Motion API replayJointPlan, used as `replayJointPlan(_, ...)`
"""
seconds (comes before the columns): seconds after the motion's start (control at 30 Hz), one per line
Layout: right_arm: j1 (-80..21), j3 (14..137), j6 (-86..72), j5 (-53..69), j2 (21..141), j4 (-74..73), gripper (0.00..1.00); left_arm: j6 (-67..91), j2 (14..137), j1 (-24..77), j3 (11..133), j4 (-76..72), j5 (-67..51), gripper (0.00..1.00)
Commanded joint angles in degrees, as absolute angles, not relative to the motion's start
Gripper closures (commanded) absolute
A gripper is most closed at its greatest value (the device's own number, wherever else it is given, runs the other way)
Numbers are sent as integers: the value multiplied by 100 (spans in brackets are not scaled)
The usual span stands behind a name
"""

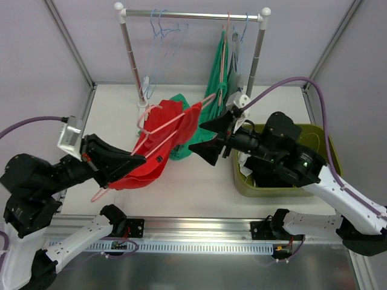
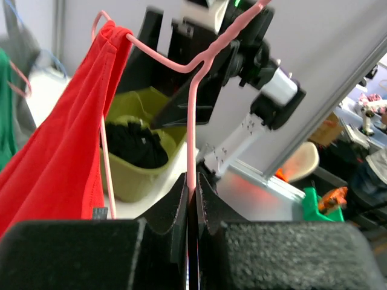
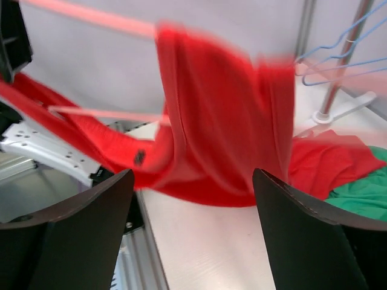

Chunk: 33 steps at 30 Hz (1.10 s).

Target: Remove the tank top from the hanger

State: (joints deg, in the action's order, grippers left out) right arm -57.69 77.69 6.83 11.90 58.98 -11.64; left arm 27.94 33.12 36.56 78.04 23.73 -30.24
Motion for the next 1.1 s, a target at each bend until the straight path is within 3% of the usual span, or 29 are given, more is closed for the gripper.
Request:
replayJointPlan(0.0,-6063,7858,1265,36,6073,-608,17,3093,3323,3665,7542,2162,-3551,100)
replayJointPlan(0.2,-6188,7515,1406,-702,6249,-361,29,3129,3173,3674,7181,2162,-3533,100)
replayJointPlan(0.3,-6205,7436,1450,-993,6328,-299,41,3103,3217,3665,7023,2162,-3533,100)
replayJointPlan(0.4,-6205,7418,1511,-1168,6354,-238,58,3103,3278,3665,6935,2162,-3559,100)
replayJointPlan(0.57,-6188,7243,1591,-1826,6223,-202,100,3050,3243,3674,6820,2162,-3437,100)
replayJointPlan(0.77,-6030,7040,1591,-2538,5775,-254,100,2909,3269,3665,6583,2250,-3427,100)
replayJointPlan(1.07,-5055,6751,1354,-2883,5248,-1028,100,2725,3252,3665,6469,2250,-4412,100)
